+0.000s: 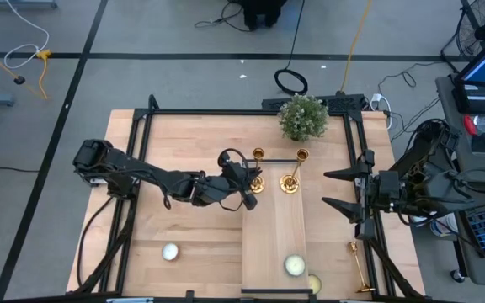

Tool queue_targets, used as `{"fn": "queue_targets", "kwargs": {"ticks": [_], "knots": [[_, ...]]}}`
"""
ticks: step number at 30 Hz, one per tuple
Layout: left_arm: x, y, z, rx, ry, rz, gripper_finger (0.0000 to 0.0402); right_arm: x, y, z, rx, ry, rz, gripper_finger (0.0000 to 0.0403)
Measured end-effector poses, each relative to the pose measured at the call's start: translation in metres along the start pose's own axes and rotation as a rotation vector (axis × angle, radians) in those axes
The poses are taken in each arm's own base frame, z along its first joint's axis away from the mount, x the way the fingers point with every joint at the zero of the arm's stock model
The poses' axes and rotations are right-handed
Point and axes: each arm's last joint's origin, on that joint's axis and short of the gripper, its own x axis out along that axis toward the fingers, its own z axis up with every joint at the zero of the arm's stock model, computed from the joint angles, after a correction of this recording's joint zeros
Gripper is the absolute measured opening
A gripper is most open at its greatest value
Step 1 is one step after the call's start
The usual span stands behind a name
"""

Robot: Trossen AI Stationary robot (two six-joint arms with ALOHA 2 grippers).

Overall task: Pick & Place candle stick holders
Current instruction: Put the top gold candle holder on the shelf

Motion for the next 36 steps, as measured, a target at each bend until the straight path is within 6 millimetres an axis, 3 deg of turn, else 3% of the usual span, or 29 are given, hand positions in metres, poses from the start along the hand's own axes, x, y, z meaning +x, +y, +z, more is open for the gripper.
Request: {"fn": "queue_targets", "kwargs": {"ticks": [30, 36], "knots": [[0.0019, 0.0007, 0.0006, -0.037, 0.012, -0.049, 0.0017, 0.0000, 0.0000, -0.0002, -0.002, 0.001, 0.000, 0.0256], [0.0016, 0.0005, -0.0002, -0.076, 0.021, -0.050, 0.0037, 0.0000, 0.0000, -0.0003, -0.002, 0.001, 0.000, 0.0256]]}}
